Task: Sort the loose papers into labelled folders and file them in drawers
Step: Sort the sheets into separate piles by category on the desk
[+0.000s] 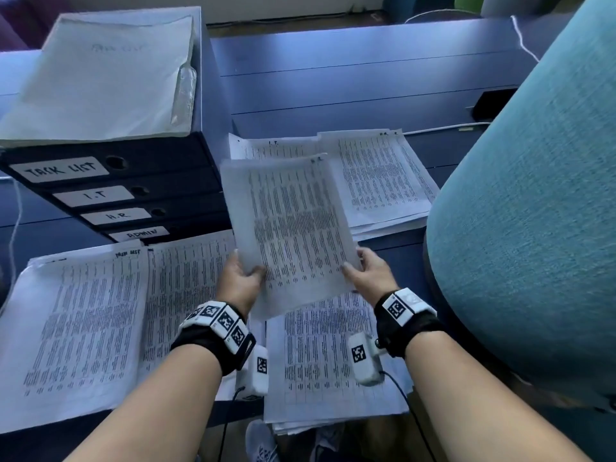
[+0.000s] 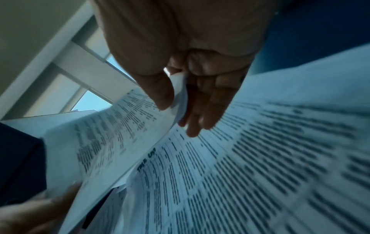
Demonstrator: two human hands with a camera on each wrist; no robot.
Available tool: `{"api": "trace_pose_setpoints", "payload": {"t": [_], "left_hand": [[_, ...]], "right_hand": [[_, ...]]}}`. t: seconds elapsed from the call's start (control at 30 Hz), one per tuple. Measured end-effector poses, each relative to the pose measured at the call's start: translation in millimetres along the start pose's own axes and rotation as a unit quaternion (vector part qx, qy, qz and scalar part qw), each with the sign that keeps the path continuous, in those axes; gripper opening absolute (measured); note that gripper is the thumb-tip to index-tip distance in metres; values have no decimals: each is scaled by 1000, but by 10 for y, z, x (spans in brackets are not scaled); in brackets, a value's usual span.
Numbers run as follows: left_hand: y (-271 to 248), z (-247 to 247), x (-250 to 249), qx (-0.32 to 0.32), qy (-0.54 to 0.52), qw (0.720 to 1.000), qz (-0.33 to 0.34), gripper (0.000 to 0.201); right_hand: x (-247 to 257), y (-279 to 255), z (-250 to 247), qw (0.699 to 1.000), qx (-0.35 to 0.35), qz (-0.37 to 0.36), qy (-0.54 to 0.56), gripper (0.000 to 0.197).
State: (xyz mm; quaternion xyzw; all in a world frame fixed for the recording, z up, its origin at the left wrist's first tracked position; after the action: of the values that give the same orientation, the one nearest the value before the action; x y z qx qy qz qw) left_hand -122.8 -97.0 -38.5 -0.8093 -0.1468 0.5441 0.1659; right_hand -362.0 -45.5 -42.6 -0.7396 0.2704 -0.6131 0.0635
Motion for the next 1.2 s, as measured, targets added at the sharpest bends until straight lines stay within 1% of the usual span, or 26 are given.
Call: {"api": "trace_pose_setpoints", "payload": {"t": [0.03, 0.07, 0.13, 0.17, 0.23, 0.3, 0.43, 0.5, 0.57, 0.6, 0.63, 0.7, 0.77, 0.83, 0.9, 0.97, 1.0, 1.07, 1.13, 1.17, 1.2], "left_hand": [[41, 12, -26, -18, 4, 1000, 1, 48], [45, 41, -76, -17, -7, 1000, 9, 48], [42, 129, -169, 1, -29, 999, 30, 36], [20, 180, -215, 19, -30, 998, 45, 33], [-16, 286, -278, 54, -39, 996, 65, 37], [-63, 368, -343, 69, -73, 992, 74, 40], [-27, 469, -363, 57, -116, 989, 68, 37], [18, 506, -336, 61, -110, 990, 56, 39], [63, 541, -299, 84, -58, 994, 45, 36], [85, 546, -284, 86, 0, 995, 57, 33], [105, 537, -259, 79, 70, 991, 79, 34], [132, 496, -172, 50, 208, 971, 109, 50], [127, 440, -72, 26, 291, 952, 92, 62], [88, 399, 23, 25, 353, 933, 57, 70], [45, 383, 90, 36, 387, 921, 33, 76], [26, 377, 111, 37, 399, 916, 28, 79], [19, 379, 110, 37, 408, 912, 27, 79], [5, 385, 86, 36, 422, 906, 21, 80], [1, 395, 68, 31, 421, 906, 17, 82], [-3, 395, 62, 29, 418, 908, 18, 82], [-2, 392, 66, 28, 414, 910, 19, 83]], "right_hand": [[-44, -35, 14, 999, 23, 26, 20, 17], [-72, -62, 24, 997, 29, 40, 51, 14], [-94, -82, 24, 989, 13, 57, 132, 13], [-95, -65, 16, 983, 1, 61, 173, 13], [-79, -2, -13, 968, -18, 66, 242, 19], [-54, 58, -45, 951, -43, 83, 295, 29], [-17, 95, -41, 925, -65, 111, 359, 27], [-31, 104, -7, 927, -52, 112, 355, 20], [-34, 122, 34, 943, -33, 98, 317, 5], [-27, 149, 32, 950, -46, 86, 297, 6], [-15, 189, 18, 953, -71, 76, 286, 11], [1, 304, -61, 948, -134, 63, 283, 13], [-7, 427, -162, 938, -186, 57, 289, 13], [-53, 543, -237, 929, -215, 54, 296, 11], [-86, 616, -274, 926, -225, 47, 301, 16], [-82, 653, -291, 921, -230, 37, 312, 23], [-86, 669, -300, 917, -231, 28, 323, 31], [-103, 707, -322, 915, -227, 8, 332, 52], [-130, 736, -337, 928, -216, -5, 302, 70], [-136, 736, -335, 939, -209, -11, 271, 76], [-128, 725, -325, 951, -208, -17, 226, 78]]}}
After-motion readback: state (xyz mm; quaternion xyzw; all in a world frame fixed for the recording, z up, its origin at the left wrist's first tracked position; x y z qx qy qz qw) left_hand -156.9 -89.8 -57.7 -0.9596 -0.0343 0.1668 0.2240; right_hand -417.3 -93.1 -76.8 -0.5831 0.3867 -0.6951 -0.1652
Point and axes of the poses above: each hand's wrist, its own y-axis towards the middle knuckle, its own z-axis out of the palm, x = y × z, the point moved 1 cm from there along y, towards the middle knuckle, and after that the axes turned 7 degrees about y, right-handed, at the moved point
